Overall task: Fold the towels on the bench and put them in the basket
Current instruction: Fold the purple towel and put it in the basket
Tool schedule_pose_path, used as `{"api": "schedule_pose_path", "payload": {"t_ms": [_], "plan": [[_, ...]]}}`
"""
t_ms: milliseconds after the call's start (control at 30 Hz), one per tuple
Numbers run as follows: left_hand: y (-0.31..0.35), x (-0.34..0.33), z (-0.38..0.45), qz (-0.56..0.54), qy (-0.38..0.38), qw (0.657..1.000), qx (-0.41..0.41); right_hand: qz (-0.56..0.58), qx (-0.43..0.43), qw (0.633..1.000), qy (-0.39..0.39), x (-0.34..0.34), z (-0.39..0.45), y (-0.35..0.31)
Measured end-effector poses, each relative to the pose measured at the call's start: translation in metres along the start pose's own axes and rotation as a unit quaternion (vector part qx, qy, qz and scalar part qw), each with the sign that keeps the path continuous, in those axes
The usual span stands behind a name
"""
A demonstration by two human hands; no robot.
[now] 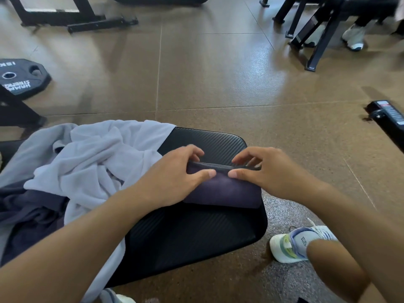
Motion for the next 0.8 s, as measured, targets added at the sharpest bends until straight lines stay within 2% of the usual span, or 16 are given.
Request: {"api": "schedule_pose_path", "payload": {"t_ms": [67,167,267,433,500,600,800], "plan": [[0.005,0.007,-0.001,-0.003,0.034,0.999,-0.009,-0.018,0.022,0.999,0.046,0.006,-0.004,-0.010],[0.012,0.005,-0.004,0.005,0.047,0.999,-0.013,-0.103,0.110,0.982,0.113,0.005,-0.017,-0.038],[0.019,-0.010,-0.008,0.043,0.016,0.998,-0.038,-0.183,0.170,0.961,0.115,-0.013,-0.033,-0.057],[0.002,-0.037,-0.012,0.224,-0.054,0.972,-0.040,-0.248,0.133,0.959,0.028,-0.046,-0.033,-0.034],[-0.003,-0.041,-0.015,0.258,-0.060,0.964,-0.030,-0.253,0.123,0.959,0.023,-0.053,-0.033,-0.029],[-0.007,-0.046,-0.016,0.288,-0.055,0.956,-0.033,-0.271,0.111,0.955,0.035,-0.058,-0.035,-0.026],[-0.012,-0.049,-0.017,0.280,-0.049,0.958,-0.031,-0.271,0.101,0.957,0.019,-0.062,-0.033,-0.024]]}}
Point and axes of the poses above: each hand's wrist, its own z-axis towards the middle knuckle, its own x-axis out of the back of the hand, y = z × x, the point moved 10 cm from there along z, towards the middle knuckle, and after that the axes turned 4 degrees about y, right-handed, at the moved point
